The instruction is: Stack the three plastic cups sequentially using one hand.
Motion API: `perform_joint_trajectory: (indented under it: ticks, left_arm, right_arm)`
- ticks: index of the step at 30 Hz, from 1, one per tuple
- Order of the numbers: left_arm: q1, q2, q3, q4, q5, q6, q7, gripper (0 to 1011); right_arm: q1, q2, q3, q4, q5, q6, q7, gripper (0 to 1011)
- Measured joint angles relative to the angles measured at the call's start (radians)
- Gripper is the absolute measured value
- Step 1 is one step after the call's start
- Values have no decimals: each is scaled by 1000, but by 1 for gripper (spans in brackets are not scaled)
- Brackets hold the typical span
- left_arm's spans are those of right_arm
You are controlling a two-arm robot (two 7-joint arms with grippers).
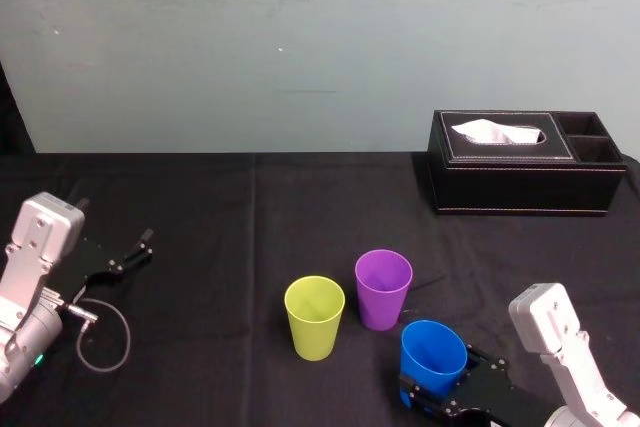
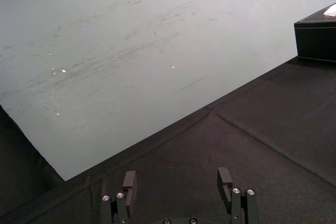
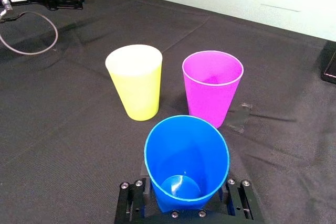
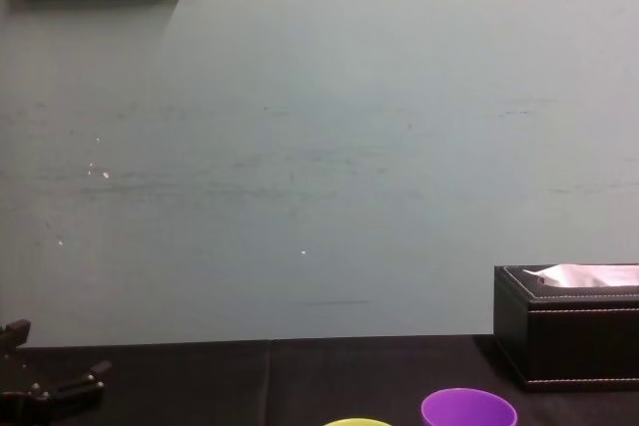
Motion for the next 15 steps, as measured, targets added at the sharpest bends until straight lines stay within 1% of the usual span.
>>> perform_joint_trajectory:
  ticks: [5,8,10,15]
  left_arm:
    - [0,0,0,0,0,0,0,1000]
    - [0,0,0,0,0,0,0,1000]
    - [0,0,0,0,0,0,0,1000]
    - [0,0,0,0,0,0,0,1000]
  right_arm:
    - [0,1,0,-1,-2,-1,0,711]
    - [0,8,-2,-15,-26,-16,10,711]
    - [2,11,-2,-22,-33,-20,20,711]
    - [26,12,6,-42,-36,-3,51,711]
